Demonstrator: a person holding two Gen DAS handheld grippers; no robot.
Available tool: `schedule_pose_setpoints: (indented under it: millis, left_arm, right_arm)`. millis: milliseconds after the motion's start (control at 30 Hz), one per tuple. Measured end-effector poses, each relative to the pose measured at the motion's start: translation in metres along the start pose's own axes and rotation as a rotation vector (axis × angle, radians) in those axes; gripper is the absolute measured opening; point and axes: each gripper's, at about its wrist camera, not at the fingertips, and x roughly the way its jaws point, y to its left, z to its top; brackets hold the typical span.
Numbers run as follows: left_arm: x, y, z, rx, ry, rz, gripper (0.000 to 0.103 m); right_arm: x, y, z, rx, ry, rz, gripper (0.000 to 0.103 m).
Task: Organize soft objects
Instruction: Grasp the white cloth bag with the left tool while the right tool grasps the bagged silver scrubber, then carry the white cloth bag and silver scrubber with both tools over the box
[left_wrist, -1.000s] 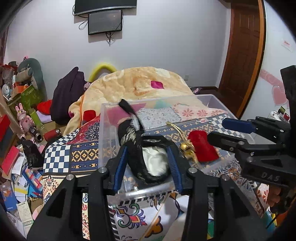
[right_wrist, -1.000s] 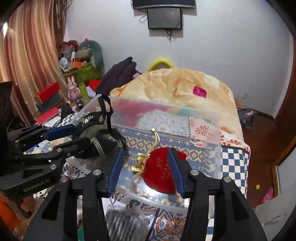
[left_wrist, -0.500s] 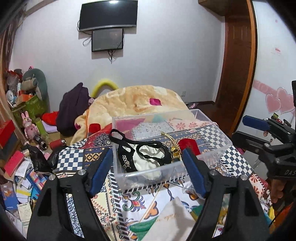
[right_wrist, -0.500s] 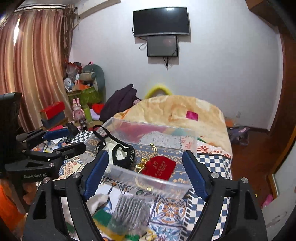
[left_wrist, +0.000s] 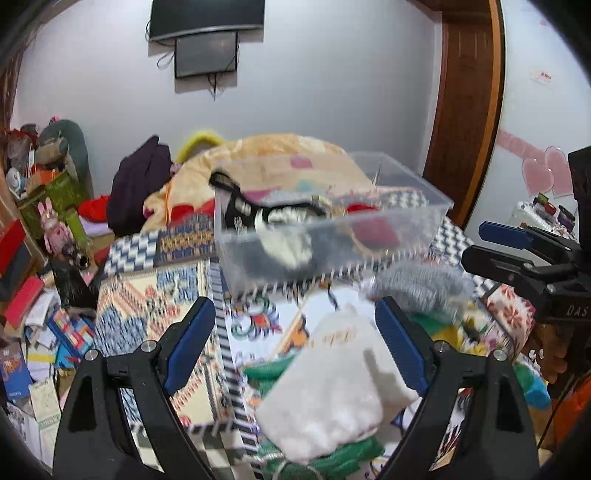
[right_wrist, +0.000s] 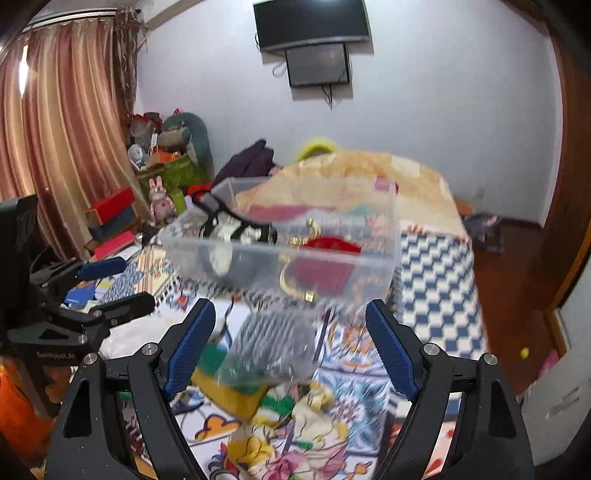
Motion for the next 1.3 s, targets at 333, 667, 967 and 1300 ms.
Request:
schedule_pose_setpoints:
  millis: [333, 667, 967, 1300]
  left_arm:
    - [0.019, 0.012, -0.031, -0.091, 0.066, -0.082, 0.069]
    - [0.017, 0.009, -0.034, -0.063, 0.045, -0.082, 0.043]
    - [0.007, 0.012, -0.025, -0.063, 0.021, -0.078, 0.011]
    - [-0.016, 0.012, 0.008, -0.062, -0.052, -0.074, 0.008]
  right_arm:
    - [0.030, 0.003, -0.012, 0.026, 0.097, 0.045, 0.070]
    - [0.041, 0.006, -0.021, 0.037, 0.155, 0.092, 0.038]
    - [0.021, 0.003, -0.012, 0.030, 0.092, 0.086, 0.030]
    - [-0.016, 0.002, 0.001, 0.023, -0.015, 0.093, 0.030]
